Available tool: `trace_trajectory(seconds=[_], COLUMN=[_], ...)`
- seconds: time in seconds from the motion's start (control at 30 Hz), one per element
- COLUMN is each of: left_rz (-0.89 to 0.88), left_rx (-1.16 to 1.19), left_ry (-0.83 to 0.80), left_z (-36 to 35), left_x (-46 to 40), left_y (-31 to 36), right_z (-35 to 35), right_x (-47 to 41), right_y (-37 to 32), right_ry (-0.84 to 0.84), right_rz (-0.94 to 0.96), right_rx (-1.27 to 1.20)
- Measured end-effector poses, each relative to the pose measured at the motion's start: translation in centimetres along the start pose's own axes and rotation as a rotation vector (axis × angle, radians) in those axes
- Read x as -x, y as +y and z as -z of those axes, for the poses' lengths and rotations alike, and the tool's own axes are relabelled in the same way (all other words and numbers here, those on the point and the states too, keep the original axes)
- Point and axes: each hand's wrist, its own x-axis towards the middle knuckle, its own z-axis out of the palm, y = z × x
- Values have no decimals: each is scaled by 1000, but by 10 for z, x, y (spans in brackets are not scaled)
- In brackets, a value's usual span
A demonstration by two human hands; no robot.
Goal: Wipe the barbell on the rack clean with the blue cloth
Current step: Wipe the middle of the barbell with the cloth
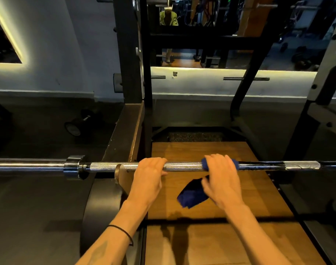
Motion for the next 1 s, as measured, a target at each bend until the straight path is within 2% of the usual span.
trace_trajectory(seconds=[0.1, 0.2, 0.37, 0.47, 0.57, 0.67, 0.77, 0.87, 1.0], left_rz=[-20, -23, -36, -47, -36, -18, 13, 98, 152], left_rx=[12, 51, 52, 62, 68, 93, 88, 27, -139], left_ry=[89, 197, 282, 309, 310, 328, 310, 261, 111], left_z=[-4, -11, -17, -17, -20, -22, -24, -27, -28], left_x=[4, 8, 14, 16, 14, 18, 16, 10, 6], left_y=[2, 4, 2, 0, 0, 0, 3, 15, 19], right_z=[0, -5, -20, -20, -18, -16, -11, -16, -29], right_x=[4, -1, -6, -4, -5, 2, 4, -6, -9], right_y=[16, -11, -81, -76, -37, -2, 14, -10, -68], right_ry=[-21, -25, -58, 16, 26, 95, 67, 63, 1], right_rz=[-118, -194, -41, 82, 176, 101, 0, -142, -25], right_rx=[51, 145, 86, -23, -23, -24, -18, 63, 35])
